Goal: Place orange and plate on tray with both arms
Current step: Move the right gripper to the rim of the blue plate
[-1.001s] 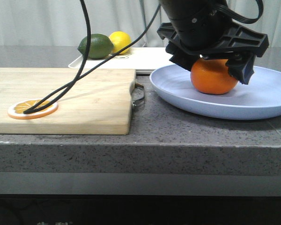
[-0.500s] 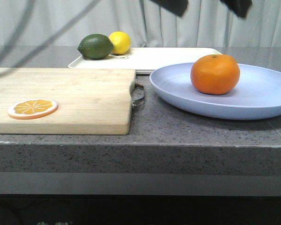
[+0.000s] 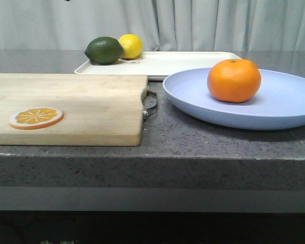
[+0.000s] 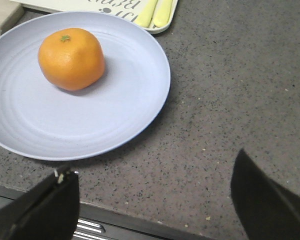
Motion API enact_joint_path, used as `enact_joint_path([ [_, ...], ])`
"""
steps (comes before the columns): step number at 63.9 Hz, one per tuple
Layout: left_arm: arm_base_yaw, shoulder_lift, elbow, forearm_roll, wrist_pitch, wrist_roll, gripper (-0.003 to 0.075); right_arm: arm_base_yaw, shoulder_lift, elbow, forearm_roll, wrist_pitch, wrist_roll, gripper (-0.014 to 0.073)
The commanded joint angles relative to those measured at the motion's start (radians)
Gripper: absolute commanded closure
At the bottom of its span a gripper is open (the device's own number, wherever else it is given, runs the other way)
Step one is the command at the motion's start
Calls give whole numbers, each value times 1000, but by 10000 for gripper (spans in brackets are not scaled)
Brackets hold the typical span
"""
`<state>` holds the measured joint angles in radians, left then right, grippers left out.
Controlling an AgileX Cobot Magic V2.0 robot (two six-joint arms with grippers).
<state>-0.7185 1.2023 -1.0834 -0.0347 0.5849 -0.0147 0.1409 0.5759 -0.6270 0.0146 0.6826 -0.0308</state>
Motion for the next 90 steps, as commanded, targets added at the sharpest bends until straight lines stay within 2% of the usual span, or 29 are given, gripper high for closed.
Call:
enact_joint_path([
  [1,20,-99,42,-7,-72,-9,89,0,11,-36,-1,-61,-5,-29],
  [17,93,-307,198,-7,-34,-9,89,-1,84,-53,-1,-24,18,-29],
  [29,138,-404,240,5,-10,-9,89,-7,238,-164,-1,73,49,-29],
  [35,142,-430,246,9,10,-9,89,-58,334,-249,1,139,50,-29],
  [41,142,-435,246,9,31,-9,89,-157,415,-316,19,194,31,-29],
  [47,142,-435,246,9,52,-9,89,-282,484,-356,125,230,-61,-29],
  [54,142,-435,246,9,52,-9,89,-422,556,-366,390,279,-232,-29],
  [62,142,-435,246,9,48,-9,90,-490,639,-366,620,344,-362,-29],
  [74,142,-435,246,9,20,-9,90,-475,732,-366,721,343,-372,-21],
  [90,142,-435,246,9,7,-9,90,-425,793,-366,750,295,-372,130],
])
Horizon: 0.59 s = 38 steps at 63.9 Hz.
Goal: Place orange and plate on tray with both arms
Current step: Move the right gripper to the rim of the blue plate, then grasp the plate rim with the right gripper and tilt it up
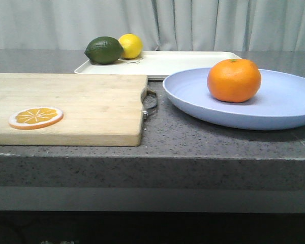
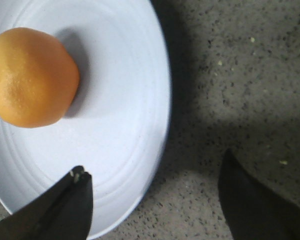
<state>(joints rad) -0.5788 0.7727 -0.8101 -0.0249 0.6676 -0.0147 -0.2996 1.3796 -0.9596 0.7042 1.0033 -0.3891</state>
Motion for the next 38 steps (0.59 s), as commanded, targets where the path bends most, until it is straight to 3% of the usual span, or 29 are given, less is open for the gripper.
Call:
enact_joint_path([
  [1,3,-5,-27,-1,-75,-9,90,19,-7,-33,61,-29,-13,135],
  [18,3,-5,-27,-1,-76,-9,90,47,31,-33,102,-83,-13,157],
  [38,3,-5,-27,-1,-76,-9,90,47,88,-33,145,-72,-13,243],
])
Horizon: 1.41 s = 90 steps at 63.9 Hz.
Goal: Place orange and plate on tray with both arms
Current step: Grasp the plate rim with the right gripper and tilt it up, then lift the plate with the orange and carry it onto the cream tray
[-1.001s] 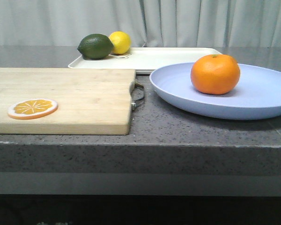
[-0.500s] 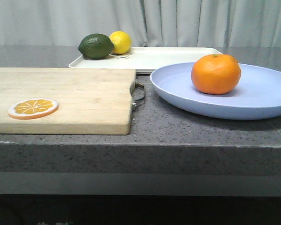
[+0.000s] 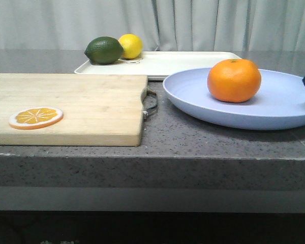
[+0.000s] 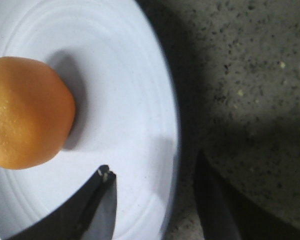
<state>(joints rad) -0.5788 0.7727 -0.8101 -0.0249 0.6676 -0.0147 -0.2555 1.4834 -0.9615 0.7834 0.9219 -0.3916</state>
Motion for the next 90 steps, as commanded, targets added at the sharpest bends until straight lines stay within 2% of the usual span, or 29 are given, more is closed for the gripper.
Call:
enact_joint_path([
  [1,3,-5,-27,-1,-76,-9,90,3,-13,-31,67,12,-11,248],
  [11,3,-5,-27,-1,-78,-9,90,3,0,-31,71,14,-11,326],
  [42,3,-5,-27,-1,-78,-9,90,3,9,-31,73,17,-9,666],
  [70,3,-5,-27,-1,-88,-9,90,3,6,-31,112,15,-6,662],
  [79,3,-5,-27,-1,-88,-9,90,12,6,-62,123,21,70,662],
  [90,3,-5,-27,-1,-90,-9,90,56,10,-181,20,28,222,662],
])
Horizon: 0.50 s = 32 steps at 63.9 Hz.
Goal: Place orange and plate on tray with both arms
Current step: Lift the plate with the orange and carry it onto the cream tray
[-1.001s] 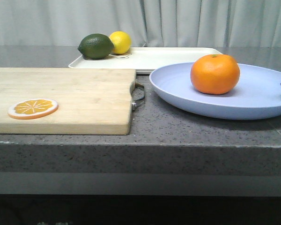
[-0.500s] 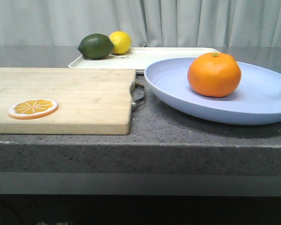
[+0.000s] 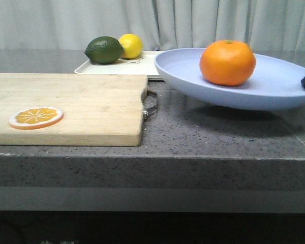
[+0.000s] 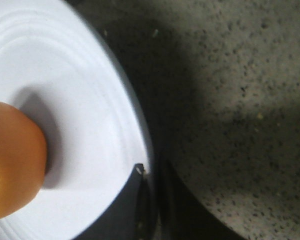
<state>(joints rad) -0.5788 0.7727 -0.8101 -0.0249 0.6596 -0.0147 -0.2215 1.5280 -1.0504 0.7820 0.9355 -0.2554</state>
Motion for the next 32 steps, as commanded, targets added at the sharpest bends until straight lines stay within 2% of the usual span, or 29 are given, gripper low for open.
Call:
enact_joint_path([
  [1,3,-5,-27,-1,-82,-9,90,27,-35,-106,12,13,97,662],
  [13,3,-5,-27,-1,-84,-9,90,93,26,-303,-55,32,211,662],
  [32,3,-5,-27,-1,-98,-9,90,190,273,-685,-121,85,348,662],
])
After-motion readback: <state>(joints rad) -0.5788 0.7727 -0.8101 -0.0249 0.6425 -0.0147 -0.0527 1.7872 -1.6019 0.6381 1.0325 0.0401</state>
